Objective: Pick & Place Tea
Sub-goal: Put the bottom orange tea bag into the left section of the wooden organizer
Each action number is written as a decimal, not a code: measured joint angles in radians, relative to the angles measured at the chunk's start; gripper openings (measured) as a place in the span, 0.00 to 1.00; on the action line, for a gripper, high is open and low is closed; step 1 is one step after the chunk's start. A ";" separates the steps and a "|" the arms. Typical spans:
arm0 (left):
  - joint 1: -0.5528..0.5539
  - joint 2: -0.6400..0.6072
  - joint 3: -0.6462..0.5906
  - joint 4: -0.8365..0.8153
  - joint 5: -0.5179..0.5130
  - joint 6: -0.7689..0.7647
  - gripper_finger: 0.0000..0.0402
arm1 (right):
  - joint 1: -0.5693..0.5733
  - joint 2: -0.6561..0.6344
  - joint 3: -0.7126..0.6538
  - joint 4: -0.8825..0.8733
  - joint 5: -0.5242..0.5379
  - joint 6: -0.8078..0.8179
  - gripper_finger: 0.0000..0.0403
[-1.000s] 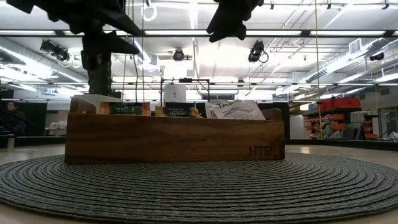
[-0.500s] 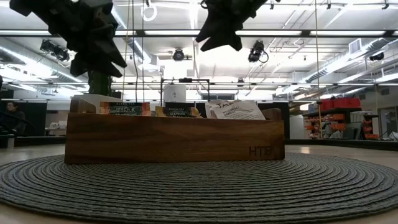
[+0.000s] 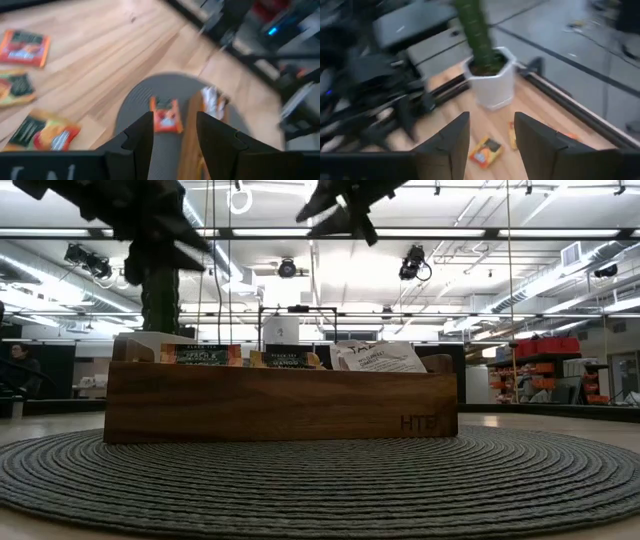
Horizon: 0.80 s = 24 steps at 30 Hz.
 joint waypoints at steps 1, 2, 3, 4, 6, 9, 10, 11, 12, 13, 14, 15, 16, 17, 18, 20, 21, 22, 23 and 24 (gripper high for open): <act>0.004 -0.015 0.000 0.022 0.000 0.004 0.38 | -0.005 0.000 0.000 -0.012 0.050 0.051 0.40; 0.009 -0.031 0.000 0.034 0.000 0.005 0.38 | -0.011 0.000 0.000 -0.031 0.102 0.123 0.40; 0.018 -0.050 0.000 0.034 0.000 0.005 0.38 | -0.015 0.000 0.000 -0.038 0.156 0.179 0.40; 0.026 -0.067 0.000 0.033 0.000 0.003 0.38 | -0.019 0.000 0.000 -0.040 0.202 0.222 0.40; 0.043 -0.100 0.000 0.034 0.000 0.001 0.38 | -0.026 -0.001 0.000 -0.065 0.263 0.266 0.40; 0.057 -0.148 0.001 0.037 -0.001 0.037 0.38 | -0.044 -0.001 0.000 -0.083 0.259 0.229 0.40; 0.057 -0.164 0.001 0.034 -0.001 0.049 0.38 | -0.052 -0.001 0.000 -0.086 0.251 0.186 0.40; 0.057 -0.177 0.001 0.030 0.000 0.056 0.38 | -0.060 -0.001 0.000 -0.090 0.255 0.138 0.40; 0.057 -0.187 0.001 0.028 0.000 0.059 0.38 | -0.066 -0.001 0.000 -0.092 0.262 0.093 0.40; 0.057 -0.196 0.001 0.031 0.000 0.060 0.38 | -0.073 -0.001 0.000 -0.094 0.272 0.060 0.39; 0.057 -0.206 0.001 0.031 0.000 0.059 0.38 | -0.078 -0.001 0.000 -0.096 0.281 0.049 0.38; 0.057 -0.214 0.001 0.030 0.000 0.059 0.38 | -0.083 -0.001 0.000 -0.095 0.277 0.070 0.38; 0.057 -0.220 0.001 0.030 0.000 0.059 0.38 | -0.086 -0.001 0.000 -0.102 0.252 0.096 0.37; 0.057 -0.225 0.001 0.030 0.000 0.059 0.38 | -0.093 -0.001 0.000 -0.112 0.205 0.104 0.36; 0.057 -0.229 0.001 0.030 0.000 0.059 0.38 | -0.103 -0.001 0.000 -0.125 0.136 0.101 0.35; 0.057 -0.234 0.001 0.030 -0.001 0.059 0.38 | -0.120 0.005 0.000 -0.153 -0.024 0.082 0.33; 0.057 -0.235 0.001 0.030 -0.002 0.059 0.38 | -0.125 0.015 0.001 -0.166 -0.095 0.074 0.33; 0.057 -0.235 0.001 0.030 -0.003 0.059 0.38 | -0.131 0.024 0.001 -0.192 -0.173 0.060 0.32; 0.057 -0.233 0.001 0.030 -0.003 0.059 0.38 | -0.136 0.038 -0.002 -0.227 -0.248 0.038 0.32; 0.057 -0.231 0.001 0.029 -0.003 0.058 0.38 | -0.137 0.056 -0.002 -0.247 -0.318 0.010 0.31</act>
